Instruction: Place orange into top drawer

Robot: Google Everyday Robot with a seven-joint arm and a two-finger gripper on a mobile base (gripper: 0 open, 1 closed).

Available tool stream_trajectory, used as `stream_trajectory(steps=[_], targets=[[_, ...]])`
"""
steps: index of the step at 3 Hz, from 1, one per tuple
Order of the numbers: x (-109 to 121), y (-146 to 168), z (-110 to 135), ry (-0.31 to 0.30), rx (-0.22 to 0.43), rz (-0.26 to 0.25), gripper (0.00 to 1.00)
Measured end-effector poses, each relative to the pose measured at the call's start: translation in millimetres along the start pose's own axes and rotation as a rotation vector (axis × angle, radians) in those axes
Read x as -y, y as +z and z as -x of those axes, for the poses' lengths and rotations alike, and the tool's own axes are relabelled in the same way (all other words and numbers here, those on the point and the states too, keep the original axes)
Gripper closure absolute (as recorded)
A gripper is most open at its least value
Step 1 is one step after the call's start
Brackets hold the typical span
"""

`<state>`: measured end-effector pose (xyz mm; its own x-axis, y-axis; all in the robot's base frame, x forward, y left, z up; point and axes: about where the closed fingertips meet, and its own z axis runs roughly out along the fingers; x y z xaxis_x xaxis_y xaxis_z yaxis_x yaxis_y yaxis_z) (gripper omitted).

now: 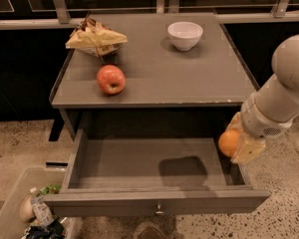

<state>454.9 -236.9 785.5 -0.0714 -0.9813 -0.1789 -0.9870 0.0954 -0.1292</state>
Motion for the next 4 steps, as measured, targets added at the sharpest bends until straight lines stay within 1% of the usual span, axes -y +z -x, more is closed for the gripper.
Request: stream_trajectory(steps=[1, 2, 3, 4], targets=[[-44, 28, 48, -0.106, 0.073, 0.041, 1.00], [-66, 59, 83, -0.170, 0.127, 0.065, 1.00], [-42, 84, 110, -0.176, 0.152, 0.033, 1.00], [5, 100, 135, -0.130, 0.160, -0.001, 1.00]])
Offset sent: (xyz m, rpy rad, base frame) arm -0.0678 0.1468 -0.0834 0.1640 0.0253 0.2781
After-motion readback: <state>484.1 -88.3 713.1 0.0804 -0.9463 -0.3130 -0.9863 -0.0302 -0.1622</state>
